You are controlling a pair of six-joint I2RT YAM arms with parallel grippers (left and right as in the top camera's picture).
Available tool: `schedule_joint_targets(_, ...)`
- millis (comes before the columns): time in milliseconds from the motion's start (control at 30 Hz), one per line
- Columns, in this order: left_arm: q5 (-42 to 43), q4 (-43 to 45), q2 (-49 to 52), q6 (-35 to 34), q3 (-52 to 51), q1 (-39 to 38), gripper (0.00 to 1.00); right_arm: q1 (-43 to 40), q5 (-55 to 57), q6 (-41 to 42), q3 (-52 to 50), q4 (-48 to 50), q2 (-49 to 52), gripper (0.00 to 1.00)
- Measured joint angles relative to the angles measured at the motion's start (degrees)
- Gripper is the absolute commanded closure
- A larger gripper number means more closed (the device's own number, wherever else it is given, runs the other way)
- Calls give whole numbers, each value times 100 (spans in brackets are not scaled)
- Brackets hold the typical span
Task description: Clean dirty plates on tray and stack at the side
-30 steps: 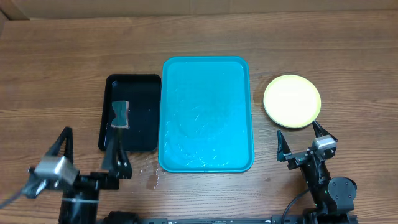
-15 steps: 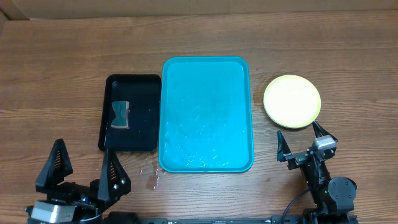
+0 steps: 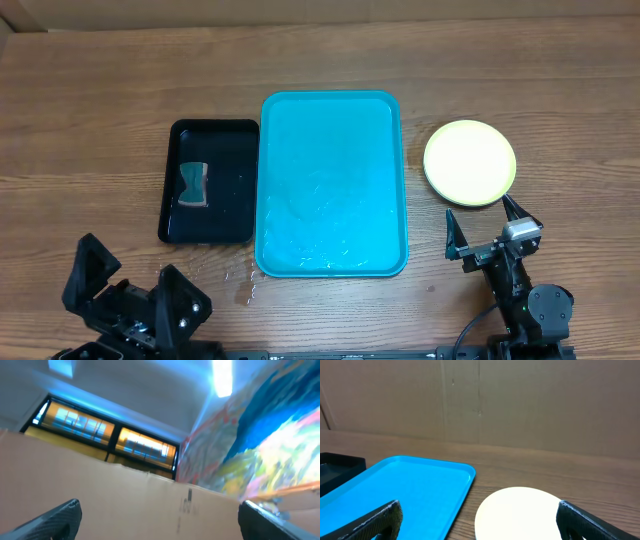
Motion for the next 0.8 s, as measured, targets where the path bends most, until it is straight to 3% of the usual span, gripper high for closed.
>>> schedule_joint_targets(433,-7,841,-7,-83,-1207,0,0,0,2,2,0,-2,0,0)
schedule_joint_targets(800,-142,332,-7,-83,-1613,179,0,0,2,0,0,-2,0,0)
